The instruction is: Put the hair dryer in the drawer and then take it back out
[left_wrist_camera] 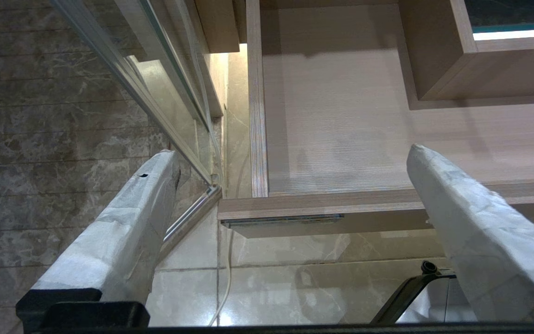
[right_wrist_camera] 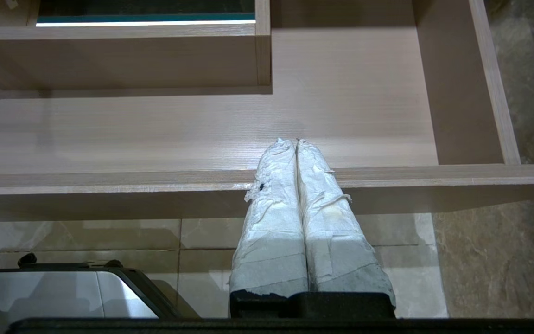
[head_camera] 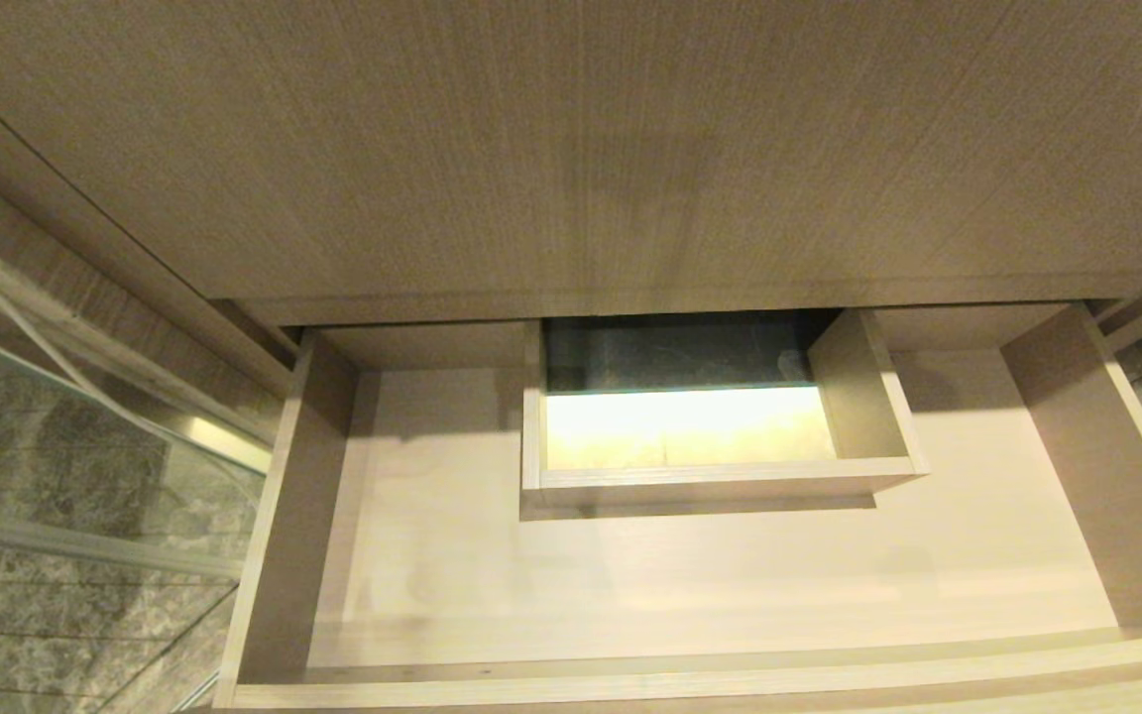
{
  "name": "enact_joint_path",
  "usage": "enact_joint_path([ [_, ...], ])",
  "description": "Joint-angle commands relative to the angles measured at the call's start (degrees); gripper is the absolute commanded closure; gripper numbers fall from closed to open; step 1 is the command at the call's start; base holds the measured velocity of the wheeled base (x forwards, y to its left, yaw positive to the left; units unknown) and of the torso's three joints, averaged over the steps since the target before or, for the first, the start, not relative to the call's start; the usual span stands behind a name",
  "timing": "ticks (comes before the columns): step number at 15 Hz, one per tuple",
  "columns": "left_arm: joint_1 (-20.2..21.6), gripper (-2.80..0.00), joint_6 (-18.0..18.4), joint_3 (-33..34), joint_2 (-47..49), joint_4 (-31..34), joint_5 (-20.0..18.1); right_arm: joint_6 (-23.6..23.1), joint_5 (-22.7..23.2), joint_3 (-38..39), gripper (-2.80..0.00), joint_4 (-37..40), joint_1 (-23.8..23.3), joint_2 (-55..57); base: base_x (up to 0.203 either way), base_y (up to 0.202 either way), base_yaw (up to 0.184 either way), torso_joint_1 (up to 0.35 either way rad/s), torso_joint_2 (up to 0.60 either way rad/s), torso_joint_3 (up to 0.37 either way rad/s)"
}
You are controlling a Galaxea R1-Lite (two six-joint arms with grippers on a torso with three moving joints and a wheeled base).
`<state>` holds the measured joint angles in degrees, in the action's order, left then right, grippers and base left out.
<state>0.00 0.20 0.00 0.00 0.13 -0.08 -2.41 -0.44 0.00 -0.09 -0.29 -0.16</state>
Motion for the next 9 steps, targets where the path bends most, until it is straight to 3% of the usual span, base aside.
enact_joint_path([
  [1, 0.0, -2.80, 0.1, 0.0, 0.0, 0.0, 0.0, 0.0, 0.0, 0.0, 0.00, 0.0, 0.0, 0.2, 0.000, 0.000, 0.000, 0.000, 0.00, 0.000],
  [9, 0.0, -2.80, 0.6, 0.0, 0.0, 0.2, 0.0, -0.4, 0.1, 0.0, 0.00, 0.0, 0.0, 0.2, 0.000, 0.000, 0.000, 0.000, 0.00, 0.000],
])
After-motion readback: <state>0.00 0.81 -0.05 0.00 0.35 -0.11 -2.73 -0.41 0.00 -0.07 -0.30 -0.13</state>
